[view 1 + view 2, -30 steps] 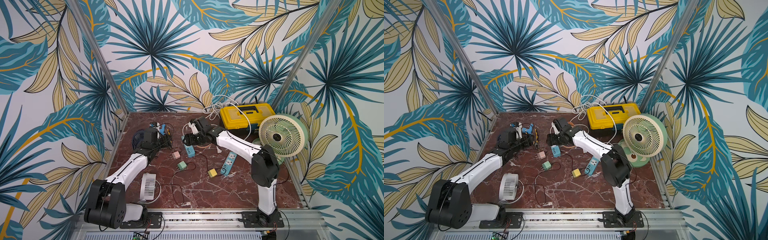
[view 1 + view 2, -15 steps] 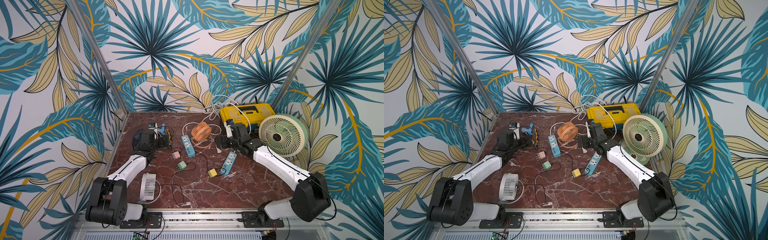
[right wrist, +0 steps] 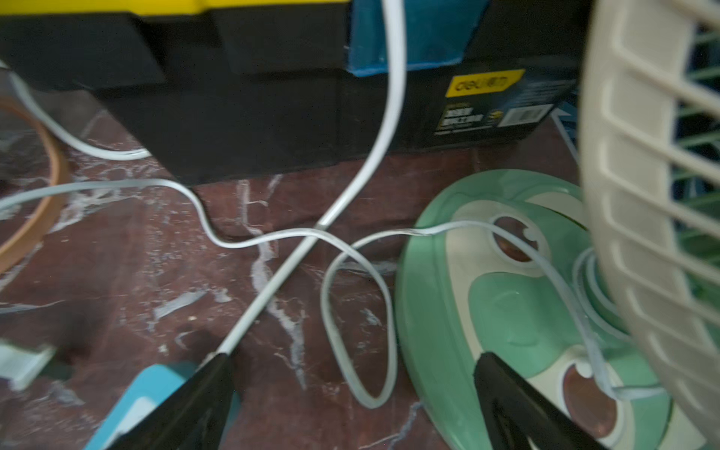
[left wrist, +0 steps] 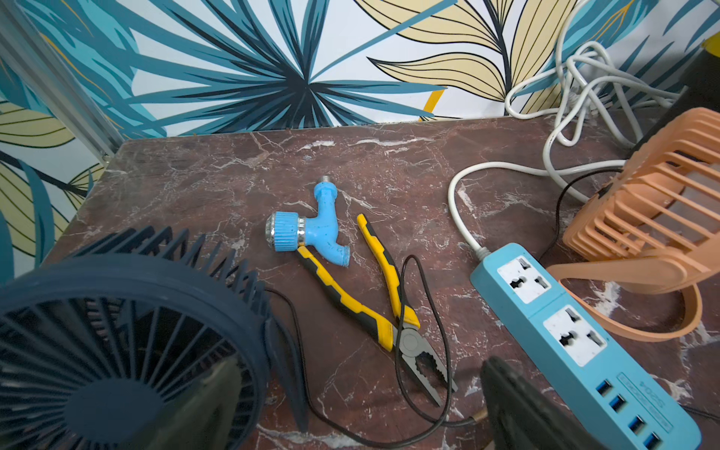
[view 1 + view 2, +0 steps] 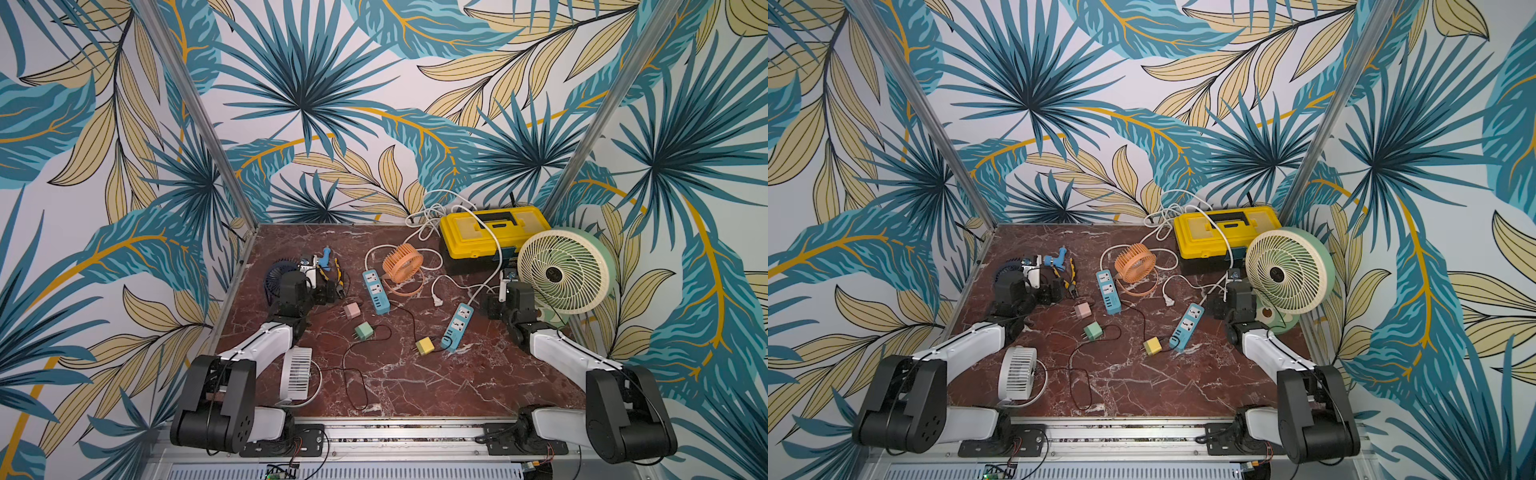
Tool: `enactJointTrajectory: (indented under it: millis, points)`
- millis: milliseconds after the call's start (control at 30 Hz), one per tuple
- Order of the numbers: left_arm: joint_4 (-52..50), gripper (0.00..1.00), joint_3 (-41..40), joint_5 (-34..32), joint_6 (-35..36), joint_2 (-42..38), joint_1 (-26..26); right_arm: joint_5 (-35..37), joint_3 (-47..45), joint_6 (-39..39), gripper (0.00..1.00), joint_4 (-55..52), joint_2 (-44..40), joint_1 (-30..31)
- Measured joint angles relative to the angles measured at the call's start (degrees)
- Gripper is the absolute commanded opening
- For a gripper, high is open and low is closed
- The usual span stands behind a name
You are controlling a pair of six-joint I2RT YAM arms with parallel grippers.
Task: Unplug the desk fan from the power strip
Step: Reset both arms
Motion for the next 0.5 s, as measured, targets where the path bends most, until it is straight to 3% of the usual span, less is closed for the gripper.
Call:
enactJointTrajectory:
  millis: [500]
  points:
    - [8.7,1.0,-7.52,-0.46,1.68,-0.04,0.0,-5.92,-4.79,-1.11,1.0,23.67,3.48,-2.19]
